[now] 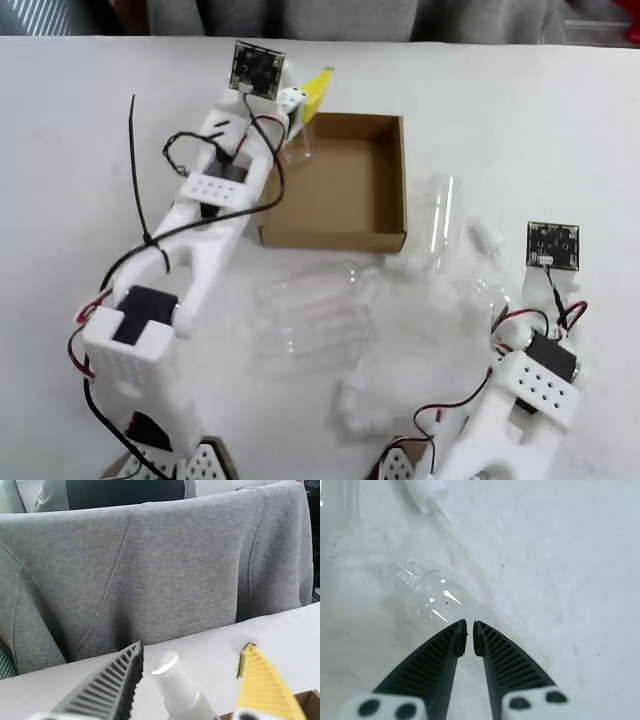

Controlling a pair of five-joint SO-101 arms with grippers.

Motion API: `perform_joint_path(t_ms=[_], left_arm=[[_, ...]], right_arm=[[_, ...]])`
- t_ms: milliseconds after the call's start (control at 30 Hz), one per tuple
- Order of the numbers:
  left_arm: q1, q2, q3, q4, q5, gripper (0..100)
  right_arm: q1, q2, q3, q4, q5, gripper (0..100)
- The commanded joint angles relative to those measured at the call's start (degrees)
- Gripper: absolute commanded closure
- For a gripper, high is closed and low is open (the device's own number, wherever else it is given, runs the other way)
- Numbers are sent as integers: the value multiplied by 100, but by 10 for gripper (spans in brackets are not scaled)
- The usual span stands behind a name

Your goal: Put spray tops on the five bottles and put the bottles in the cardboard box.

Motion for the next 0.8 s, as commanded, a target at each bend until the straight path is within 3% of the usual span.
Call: perform_joint_path(t_ms=[0, 233, 767], left_arm=[[-13, -567, -53, 53, -18, 694], [-13, -1358, -53, 1231, -9, 694], [-154, -3582, -62, 5292, -9, 692]], right_arm=[[-48, 57, 97, -13, 44, 981], [-48, 57, 97, -13, 44, 981], [-48, 57, 97, -22, 44, 981]])
